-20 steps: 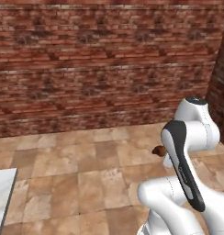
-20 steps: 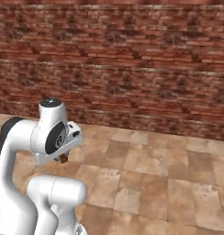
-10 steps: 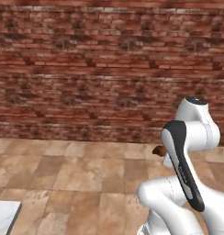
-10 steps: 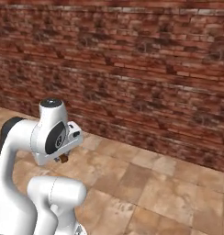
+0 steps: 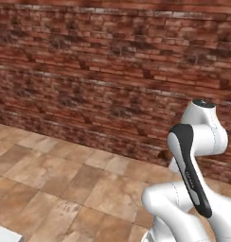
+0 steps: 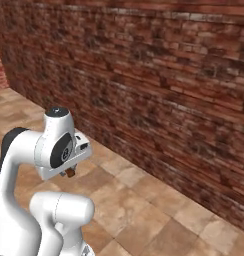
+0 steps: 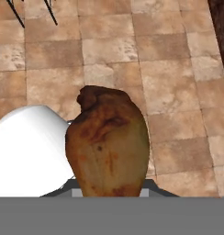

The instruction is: Take the chicken drumsticks from the pan and place one on each plate on the dining counter.

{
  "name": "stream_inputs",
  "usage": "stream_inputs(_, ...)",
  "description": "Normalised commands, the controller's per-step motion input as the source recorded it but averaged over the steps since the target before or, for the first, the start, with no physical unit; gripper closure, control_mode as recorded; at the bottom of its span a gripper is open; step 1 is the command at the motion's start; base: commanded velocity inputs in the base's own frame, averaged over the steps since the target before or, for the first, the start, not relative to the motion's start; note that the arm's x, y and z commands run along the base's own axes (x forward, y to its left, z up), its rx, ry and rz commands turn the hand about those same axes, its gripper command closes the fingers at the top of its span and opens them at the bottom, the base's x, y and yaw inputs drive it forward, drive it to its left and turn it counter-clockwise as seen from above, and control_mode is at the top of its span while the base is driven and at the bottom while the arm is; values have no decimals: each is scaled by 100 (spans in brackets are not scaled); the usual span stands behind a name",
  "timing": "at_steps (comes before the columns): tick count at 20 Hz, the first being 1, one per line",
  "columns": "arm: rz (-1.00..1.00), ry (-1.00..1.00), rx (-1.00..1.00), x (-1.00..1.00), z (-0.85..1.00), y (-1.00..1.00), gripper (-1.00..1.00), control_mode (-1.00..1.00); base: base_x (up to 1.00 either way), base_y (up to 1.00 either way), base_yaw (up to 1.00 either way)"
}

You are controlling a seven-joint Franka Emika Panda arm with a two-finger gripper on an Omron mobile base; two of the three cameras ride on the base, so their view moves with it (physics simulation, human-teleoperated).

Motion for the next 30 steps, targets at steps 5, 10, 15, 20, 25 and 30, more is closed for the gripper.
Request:
stream_inputs(5,0,0,0,0,0,0,100,100,90,7,58)
stream_inputs(10,0,0,0,0,0,0,100,100,82,9,59)
stream_inputs(15,0,0,0,0,0,0,100,100,70,9,62)
stream_inputs(20,0,0,0,0,0,0,100,100,59,0,65)
stream_inputs(25,0,0,0,0,0,0,100,100,67,-6,62)
stream_inputs(30,0,0,0,0,0,0,100,100,75,-41,54)
